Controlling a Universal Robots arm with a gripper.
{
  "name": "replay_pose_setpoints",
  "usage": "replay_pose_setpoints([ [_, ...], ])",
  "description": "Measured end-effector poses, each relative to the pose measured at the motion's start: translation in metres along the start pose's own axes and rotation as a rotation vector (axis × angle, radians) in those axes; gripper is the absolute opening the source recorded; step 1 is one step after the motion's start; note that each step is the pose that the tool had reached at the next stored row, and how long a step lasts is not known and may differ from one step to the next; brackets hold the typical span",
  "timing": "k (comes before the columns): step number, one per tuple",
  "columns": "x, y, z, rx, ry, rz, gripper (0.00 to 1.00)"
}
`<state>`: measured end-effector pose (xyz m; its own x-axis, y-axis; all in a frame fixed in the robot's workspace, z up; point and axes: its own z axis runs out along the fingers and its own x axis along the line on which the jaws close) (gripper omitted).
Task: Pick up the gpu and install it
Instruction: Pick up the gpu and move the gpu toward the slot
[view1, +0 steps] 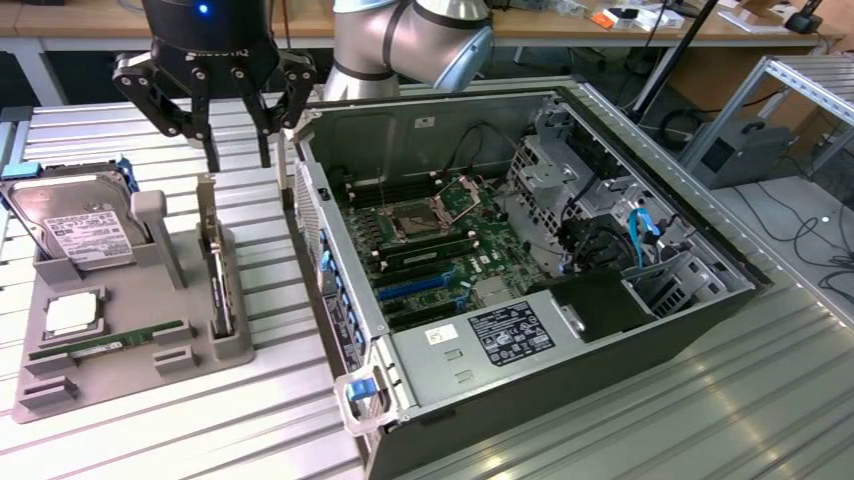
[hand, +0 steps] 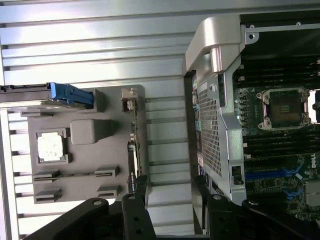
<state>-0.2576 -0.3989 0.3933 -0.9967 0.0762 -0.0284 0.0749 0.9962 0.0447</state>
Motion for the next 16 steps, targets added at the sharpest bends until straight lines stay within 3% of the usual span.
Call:
replay_pose_setpoints([
  [16,0.019,-0.0016,0.0017,0.0,-0.0003,0.0,0.48],
])
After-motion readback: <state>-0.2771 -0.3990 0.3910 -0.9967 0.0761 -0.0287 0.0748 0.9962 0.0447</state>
